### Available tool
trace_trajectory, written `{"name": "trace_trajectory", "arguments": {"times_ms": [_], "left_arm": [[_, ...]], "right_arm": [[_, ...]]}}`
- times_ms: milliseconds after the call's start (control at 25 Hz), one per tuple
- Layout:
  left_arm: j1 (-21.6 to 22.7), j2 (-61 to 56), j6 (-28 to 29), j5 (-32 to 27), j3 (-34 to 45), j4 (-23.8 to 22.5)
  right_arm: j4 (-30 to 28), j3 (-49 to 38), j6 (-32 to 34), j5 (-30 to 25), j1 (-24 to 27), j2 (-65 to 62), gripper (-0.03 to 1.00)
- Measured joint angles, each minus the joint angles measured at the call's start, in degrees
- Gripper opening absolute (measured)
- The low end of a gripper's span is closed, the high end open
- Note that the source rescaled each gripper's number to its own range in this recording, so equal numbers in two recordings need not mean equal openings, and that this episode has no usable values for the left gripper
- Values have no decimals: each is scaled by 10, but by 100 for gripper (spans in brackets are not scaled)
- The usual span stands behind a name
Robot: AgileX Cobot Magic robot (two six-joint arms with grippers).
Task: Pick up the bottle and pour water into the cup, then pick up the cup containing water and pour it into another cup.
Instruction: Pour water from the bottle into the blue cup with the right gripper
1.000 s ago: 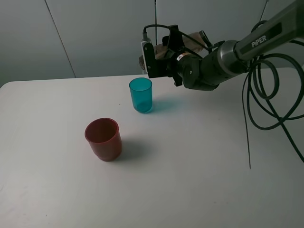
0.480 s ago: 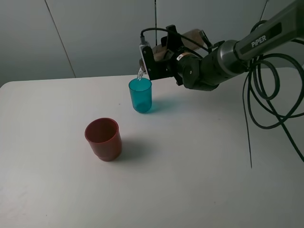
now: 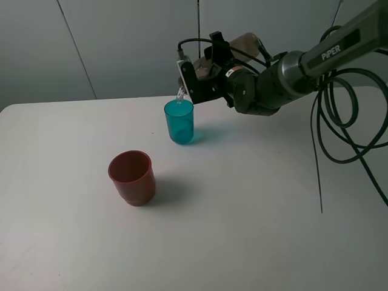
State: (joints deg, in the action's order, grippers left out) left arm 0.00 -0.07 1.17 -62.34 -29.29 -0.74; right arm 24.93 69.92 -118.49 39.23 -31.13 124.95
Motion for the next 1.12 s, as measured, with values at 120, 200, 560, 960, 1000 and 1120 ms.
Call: {"name": "trace_trajectory", "arguments": {"times_ms": [120,200,560,960,1000,1120], "left_arm": [[0,0,0,0,0,0],[0,0,0,0,0,0],[0,0,0,0,0,0],[0,0,0,0,0,0],[0,0,0,0,0,0],[0,0,0,0,0,0]], "right_arm": [[-1,0,-11,6,3,0,1],[-2,0,-12,7,3,0,1],[-18,0,-12,11,3,0,1],[-63,0,-12,21,10,0,1],[-69,0,-12,22,12,0,1],[-80,0,-12,23,20,0,1]]}}
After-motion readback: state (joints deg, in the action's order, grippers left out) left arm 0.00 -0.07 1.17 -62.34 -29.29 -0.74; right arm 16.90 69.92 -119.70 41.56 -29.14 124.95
